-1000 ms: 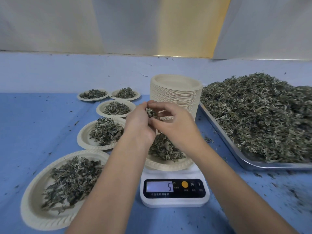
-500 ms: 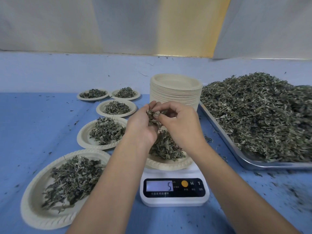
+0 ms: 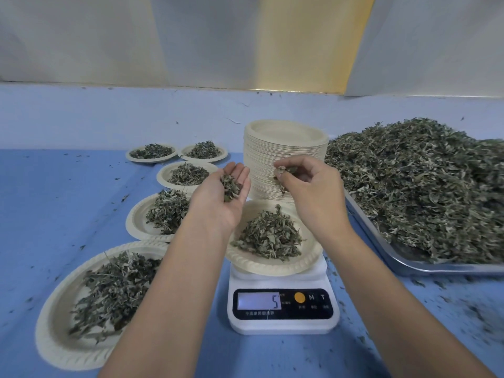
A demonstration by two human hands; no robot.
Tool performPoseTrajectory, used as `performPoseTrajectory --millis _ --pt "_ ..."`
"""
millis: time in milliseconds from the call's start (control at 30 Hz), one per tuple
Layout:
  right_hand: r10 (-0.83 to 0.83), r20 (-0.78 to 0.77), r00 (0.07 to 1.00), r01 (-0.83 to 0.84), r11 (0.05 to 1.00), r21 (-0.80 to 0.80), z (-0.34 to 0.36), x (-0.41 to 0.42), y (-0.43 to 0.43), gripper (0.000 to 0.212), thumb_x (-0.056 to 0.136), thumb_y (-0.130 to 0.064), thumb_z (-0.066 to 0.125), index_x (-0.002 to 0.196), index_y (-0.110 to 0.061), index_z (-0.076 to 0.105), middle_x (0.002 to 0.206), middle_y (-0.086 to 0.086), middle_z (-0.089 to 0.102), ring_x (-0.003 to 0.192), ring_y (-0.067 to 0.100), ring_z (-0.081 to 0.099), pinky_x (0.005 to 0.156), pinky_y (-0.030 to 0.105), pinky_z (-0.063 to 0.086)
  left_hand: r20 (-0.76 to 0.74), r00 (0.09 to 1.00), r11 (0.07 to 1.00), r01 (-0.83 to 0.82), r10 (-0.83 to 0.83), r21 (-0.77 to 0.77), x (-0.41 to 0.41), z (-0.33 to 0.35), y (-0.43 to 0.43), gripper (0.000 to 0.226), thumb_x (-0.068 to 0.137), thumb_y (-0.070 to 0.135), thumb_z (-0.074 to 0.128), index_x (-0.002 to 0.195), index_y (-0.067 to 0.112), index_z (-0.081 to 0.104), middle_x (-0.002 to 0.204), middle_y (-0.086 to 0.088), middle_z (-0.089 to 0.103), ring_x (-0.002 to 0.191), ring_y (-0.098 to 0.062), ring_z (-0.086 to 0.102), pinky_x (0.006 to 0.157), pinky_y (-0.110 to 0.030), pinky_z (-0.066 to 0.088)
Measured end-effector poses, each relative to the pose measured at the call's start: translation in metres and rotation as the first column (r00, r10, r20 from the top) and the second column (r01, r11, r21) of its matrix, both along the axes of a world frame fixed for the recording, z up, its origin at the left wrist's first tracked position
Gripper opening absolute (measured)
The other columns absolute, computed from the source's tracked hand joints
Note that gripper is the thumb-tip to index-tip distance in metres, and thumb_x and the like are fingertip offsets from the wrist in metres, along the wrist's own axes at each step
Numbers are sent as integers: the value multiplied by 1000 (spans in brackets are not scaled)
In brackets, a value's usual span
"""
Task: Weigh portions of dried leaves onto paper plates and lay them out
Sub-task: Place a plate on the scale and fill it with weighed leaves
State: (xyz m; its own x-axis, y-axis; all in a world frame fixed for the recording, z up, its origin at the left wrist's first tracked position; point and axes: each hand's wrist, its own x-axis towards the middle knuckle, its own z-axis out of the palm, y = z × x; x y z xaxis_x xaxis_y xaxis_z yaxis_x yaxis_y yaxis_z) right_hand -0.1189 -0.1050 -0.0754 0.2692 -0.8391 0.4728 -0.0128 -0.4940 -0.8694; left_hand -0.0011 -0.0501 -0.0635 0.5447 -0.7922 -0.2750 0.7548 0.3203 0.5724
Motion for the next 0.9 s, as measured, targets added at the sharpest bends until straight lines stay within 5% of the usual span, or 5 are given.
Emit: performPoseTrajectory --millis 267,600,900 --pt "125 -52 991 -124 992 13 -7 0 1 23 90 -5 61 106 -16 73 95 -3 74 87 0 67 83 17 52 -8 1000 1000 12 -12 -4 0 0 -1 31 102 16 36 85 4 58 81 -7 63 73 -15 62 67 -27 54" --pt "135 -96 986 -135 991 9 -5 -1 1 22 91 -13 62 111 -16 71 107 -7 71 99 -2 63 93 16 48 6 1000 1000 17 -17 4 -2 0 -1 31 102 16 36 82 5 57 80 -6 62 73 -15 62 80 -28 50" --pt "221 -65 973 -222 975 -7 -1 0 6 29 87 1 60 105 -19 70 99 -7 72 93 0 65 88 17 50 68 996 998 65 -65 4 -7 2 -3 28 101 12 39 83 4 58 79 -6 63 72 -13 62 68 -25 53"
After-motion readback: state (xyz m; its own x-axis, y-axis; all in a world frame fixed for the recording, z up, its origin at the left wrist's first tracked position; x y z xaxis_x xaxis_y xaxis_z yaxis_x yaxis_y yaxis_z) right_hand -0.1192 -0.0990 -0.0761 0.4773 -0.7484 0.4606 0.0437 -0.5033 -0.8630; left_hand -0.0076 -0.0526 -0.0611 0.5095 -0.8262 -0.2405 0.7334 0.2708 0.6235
